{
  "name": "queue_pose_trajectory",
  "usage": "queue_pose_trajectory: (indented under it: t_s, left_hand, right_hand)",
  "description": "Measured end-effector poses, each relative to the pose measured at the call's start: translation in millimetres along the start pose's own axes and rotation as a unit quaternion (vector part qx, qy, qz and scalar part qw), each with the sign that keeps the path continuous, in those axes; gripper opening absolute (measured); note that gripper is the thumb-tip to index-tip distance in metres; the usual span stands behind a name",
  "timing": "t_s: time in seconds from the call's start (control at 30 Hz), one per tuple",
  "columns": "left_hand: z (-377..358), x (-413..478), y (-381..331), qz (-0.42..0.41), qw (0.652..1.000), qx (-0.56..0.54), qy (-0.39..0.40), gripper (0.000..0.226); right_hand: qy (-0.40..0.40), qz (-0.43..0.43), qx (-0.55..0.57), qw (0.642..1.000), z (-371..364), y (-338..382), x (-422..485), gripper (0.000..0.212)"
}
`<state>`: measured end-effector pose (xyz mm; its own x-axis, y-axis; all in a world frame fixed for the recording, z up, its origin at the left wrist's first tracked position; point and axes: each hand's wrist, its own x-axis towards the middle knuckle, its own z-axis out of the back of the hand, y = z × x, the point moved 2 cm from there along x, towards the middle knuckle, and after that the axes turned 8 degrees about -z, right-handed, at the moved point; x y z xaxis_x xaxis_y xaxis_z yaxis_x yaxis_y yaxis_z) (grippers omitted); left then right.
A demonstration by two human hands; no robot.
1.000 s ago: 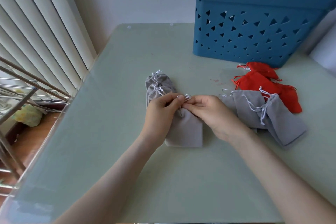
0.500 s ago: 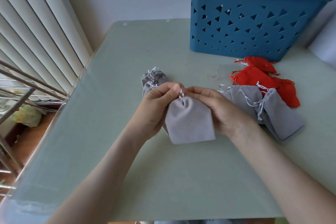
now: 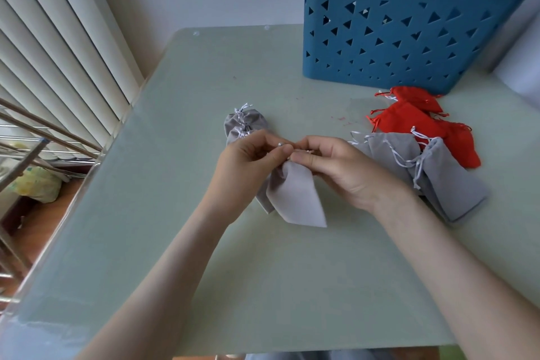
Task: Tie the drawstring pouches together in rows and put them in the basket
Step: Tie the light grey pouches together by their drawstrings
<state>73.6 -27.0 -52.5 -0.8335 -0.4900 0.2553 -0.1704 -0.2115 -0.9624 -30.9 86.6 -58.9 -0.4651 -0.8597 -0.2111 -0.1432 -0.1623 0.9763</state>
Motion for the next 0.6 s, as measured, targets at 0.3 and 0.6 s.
queue_pose_trajectory:
  t_s: [0.3,0.6]
  left_hand:
    - [0.8,1.2,6.5,0.043,0.991,0.128,-0.023,0.009]
    - [4.3,1.9,2.6,0.031,0.986,0.163,-0.004,0.003]
  right_hand:
    - [-0.085,0.049,-0.108,0.989,-1.2,-7.1,1.8,0.009]
    - [-0.137,0.076,-0.218,0.963,1.6,-5.6,2.6,0.016]
